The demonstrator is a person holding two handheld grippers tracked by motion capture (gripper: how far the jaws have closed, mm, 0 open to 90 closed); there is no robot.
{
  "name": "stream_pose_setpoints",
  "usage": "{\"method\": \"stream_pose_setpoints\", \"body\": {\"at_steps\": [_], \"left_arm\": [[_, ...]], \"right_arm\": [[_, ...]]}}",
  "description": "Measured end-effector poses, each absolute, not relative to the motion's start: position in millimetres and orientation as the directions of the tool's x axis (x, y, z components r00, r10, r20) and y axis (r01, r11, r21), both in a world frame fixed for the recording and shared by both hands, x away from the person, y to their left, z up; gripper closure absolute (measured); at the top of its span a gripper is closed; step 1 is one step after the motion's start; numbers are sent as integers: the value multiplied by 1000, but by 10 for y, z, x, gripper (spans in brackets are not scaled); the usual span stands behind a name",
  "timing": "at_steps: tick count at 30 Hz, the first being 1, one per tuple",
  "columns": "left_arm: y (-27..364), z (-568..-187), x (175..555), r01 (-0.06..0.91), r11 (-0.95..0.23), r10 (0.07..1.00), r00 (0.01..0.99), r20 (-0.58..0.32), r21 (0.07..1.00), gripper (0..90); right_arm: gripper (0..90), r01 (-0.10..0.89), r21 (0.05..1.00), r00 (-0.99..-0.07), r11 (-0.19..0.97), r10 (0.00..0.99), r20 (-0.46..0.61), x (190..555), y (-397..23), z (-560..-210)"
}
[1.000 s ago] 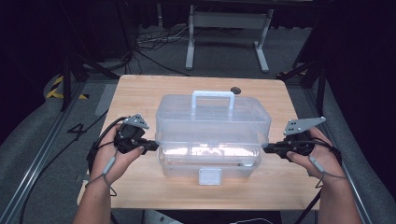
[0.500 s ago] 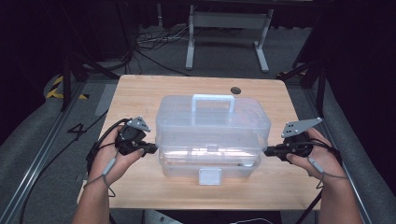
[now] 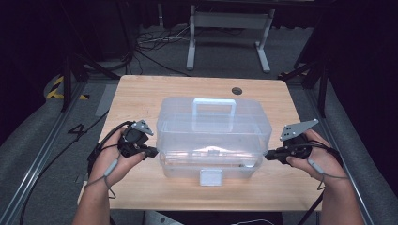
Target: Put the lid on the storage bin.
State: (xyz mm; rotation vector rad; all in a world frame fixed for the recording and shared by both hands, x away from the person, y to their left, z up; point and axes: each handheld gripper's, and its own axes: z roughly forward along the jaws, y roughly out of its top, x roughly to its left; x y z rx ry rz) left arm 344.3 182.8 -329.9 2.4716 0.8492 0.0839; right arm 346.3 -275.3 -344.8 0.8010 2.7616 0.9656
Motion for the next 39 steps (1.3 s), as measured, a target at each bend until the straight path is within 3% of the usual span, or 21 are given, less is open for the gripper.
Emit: {"method": "stream_pose_setpoints", "body": {"at_steps": [39], "left_arm": [[1752, -3444, 3488, 557, -731, 563, 819, -112, 394, 897]], "right_arm": [[892, 460, 516, -867, 722, 491, 86, 3500, -2687, -3586]]}}
